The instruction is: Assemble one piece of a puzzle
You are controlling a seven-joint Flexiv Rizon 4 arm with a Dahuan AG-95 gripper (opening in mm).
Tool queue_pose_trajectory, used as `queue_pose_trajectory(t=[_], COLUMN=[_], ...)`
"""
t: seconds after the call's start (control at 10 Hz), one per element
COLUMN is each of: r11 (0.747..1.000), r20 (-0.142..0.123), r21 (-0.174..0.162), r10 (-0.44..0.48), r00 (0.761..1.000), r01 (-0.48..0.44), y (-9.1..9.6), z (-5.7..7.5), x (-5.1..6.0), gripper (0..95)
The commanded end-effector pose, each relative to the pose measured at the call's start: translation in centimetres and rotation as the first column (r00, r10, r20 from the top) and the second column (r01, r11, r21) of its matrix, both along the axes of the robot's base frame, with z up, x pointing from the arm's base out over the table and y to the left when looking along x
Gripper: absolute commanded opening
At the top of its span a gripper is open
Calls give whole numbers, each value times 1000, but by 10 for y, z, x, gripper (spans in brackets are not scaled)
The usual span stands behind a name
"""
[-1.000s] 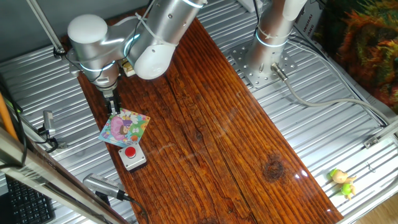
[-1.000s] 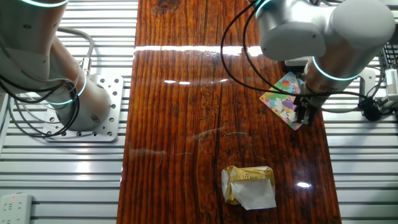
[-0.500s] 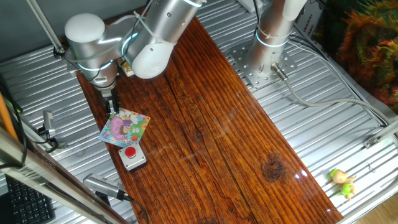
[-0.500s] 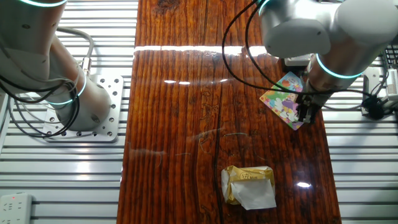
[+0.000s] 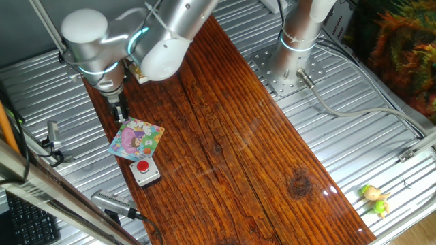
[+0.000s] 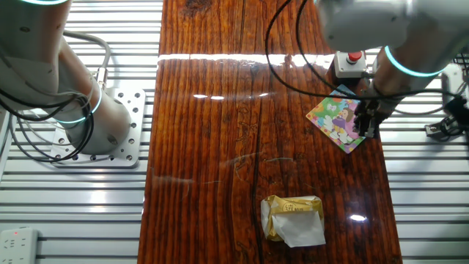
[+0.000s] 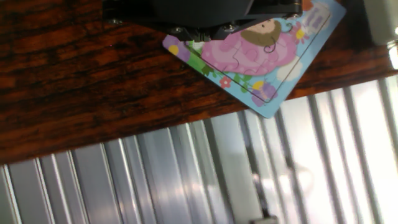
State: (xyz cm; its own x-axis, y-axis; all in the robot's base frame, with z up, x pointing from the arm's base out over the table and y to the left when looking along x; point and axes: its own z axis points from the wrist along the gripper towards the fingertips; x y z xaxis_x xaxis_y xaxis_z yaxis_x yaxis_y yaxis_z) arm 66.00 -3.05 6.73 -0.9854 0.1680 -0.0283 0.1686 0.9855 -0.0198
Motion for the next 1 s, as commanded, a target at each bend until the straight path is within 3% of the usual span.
queue_pose_trajectory(t=[0.1,0.3,1.0], r11=[999,999,996], r20=[1,10,4], r21=[-9,-7,4], r10=[37,54,89], r00=[999,998,996], r01=[-37,-54,-89], y=[7,12,12], z=[22,37,38], x=[1,3,3], gripper=[0,0,0])
